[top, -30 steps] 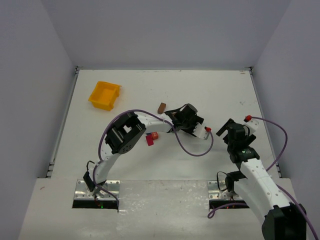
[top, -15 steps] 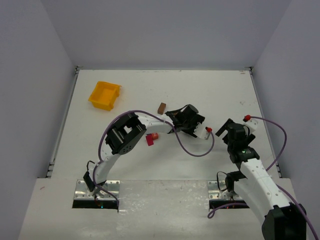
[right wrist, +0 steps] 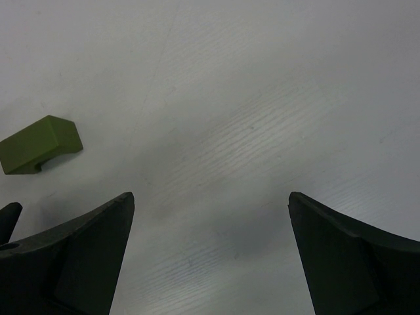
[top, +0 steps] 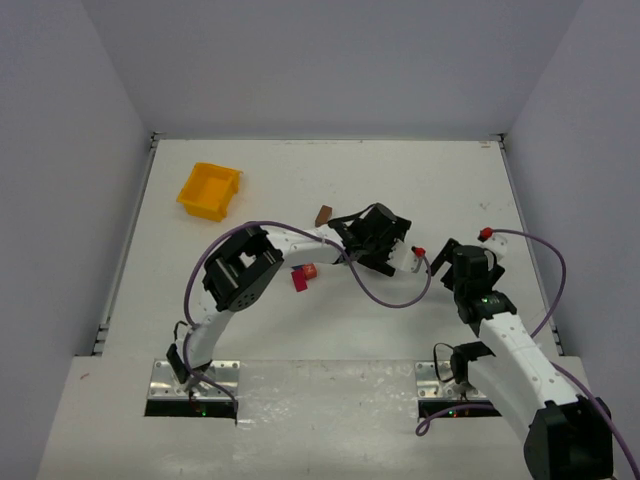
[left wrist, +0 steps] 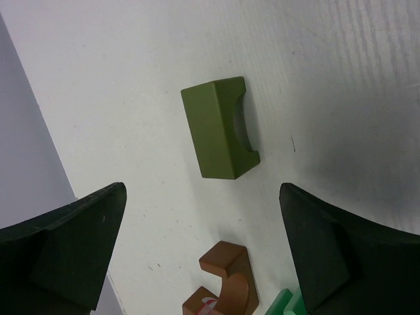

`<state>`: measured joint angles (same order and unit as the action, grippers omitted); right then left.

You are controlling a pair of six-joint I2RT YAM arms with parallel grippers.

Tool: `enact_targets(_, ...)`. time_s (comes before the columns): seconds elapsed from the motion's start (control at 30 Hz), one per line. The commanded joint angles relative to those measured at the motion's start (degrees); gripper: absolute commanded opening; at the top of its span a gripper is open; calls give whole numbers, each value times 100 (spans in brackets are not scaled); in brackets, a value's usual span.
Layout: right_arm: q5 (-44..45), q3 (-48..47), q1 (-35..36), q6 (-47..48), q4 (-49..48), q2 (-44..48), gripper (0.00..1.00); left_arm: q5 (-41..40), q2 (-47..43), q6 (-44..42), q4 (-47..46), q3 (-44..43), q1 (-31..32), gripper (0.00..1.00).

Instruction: Build the wood block tower

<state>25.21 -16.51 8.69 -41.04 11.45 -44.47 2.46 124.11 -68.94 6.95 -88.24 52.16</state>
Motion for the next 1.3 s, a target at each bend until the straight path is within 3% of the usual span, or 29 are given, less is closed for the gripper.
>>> enact_targets(0.0, -337, -254, -25, 339, -231, -252, 99, 486, -1065, 344, -128, 464, -46, 100)
enact_targets(0.17, -865, -307, -25, 739, -430, -347, 99, 758, -1967, 877, -864, 1223, -311, 100)
enact_targets(0.27, -1526, -265, -25, 1120, -720, -220, 99, 685, -2503, 1673, -1422, 1643, -649, 100)
enact_targets(0.33, -2055, -251, -29, 1368, -982, -120, 99, 541, -2973, 3079, -1962, 2087, -1044, 100)
enact_targets(0.47, -2768, -408, -1, 1485, -1388, -291, 99, -114, -3578, 4992, -3076, 2755, -1562, 100)
enact_targets(0.57, -2992, -874, 232, 1567, -1339, -801, 99, -1269, -3751, 6384, -2829, 2804, -1851, 100)
enact_targets(0.63, -2667, -1407, 780, 1723, -1222, -1304, 99, -2070, -3773, 7604, -2197, 2724, -1937, 100)
enact_targets(0.7, -2121, -2024, 1308, 1871, -1052, -1998, 99, -2650, -3940, 8284, -1708, 2846, -2104, 100)
enact_targets(0.77, -2230, -2560, 1497, 1674, -1063, -2583, 99, -2709, -4240, 8818, -1380, 3142, -2326, 100)
enact_targets(0.87, -2219, -3556, 1647, 1314, -772, -3836, 99, -2185, -4732, 9903, -1348, 3703, -2942, 100)
enact_targets(0.97, -1715, -4178, 1855, 947, -334, -4576, 99, -1589, -5221, 10356, -1612, 4139, -3379, 100)
enact_targets(1.1, -977, -4954, 1975, 316, 80, -5412, 99, -1657, -5491, 10489, -1678, 4437, -3443, 100)
enact_targets(1.27, -807, -5402, 2086, 96, 265, -6122, 95, -1793, -5600, 10489, -1768, 4597, -3502, 100)
